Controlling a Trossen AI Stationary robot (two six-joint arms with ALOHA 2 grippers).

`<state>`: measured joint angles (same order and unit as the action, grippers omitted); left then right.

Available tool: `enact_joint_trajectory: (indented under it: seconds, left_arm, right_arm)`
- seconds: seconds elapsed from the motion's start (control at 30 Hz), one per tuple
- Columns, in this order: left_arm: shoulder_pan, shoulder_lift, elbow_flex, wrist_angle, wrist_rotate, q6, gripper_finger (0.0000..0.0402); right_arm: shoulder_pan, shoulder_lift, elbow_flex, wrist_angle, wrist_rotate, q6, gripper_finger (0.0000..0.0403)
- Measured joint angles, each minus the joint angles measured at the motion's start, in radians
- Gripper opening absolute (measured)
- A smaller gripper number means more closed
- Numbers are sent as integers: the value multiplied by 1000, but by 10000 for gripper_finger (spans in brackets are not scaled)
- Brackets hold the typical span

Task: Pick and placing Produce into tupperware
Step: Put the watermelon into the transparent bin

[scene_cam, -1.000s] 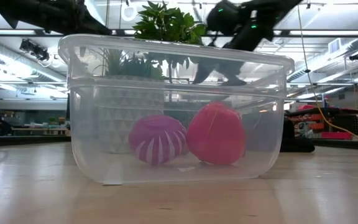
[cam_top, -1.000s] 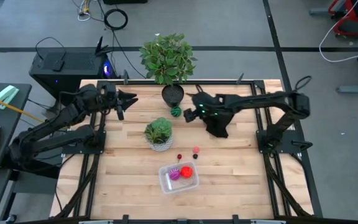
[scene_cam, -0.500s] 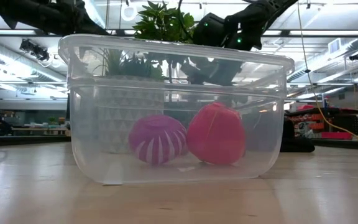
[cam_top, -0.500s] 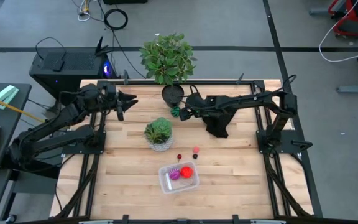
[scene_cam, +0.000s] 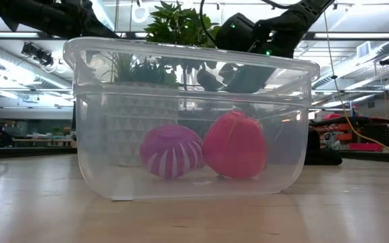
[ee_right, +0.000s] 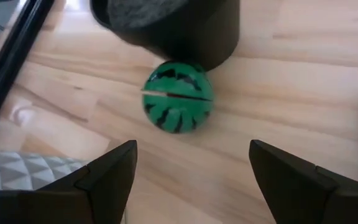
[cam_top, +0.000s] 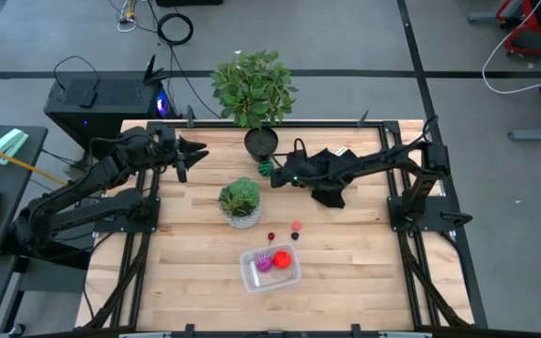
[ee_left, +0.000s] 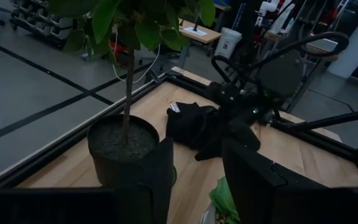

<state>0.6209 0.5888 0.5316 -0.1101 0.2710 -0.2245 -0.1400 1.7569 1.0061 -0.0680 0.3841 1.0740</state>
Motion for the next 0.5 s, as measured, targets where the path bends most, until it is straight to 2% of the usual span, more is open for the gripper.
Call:
enact_joint_trajectory:
  seconds: [0.5]
  left_arm:
    - [0,0,0,-26,0,0,148]
  right_arm:
    - [-4,16,-16,113,12,-19,385]
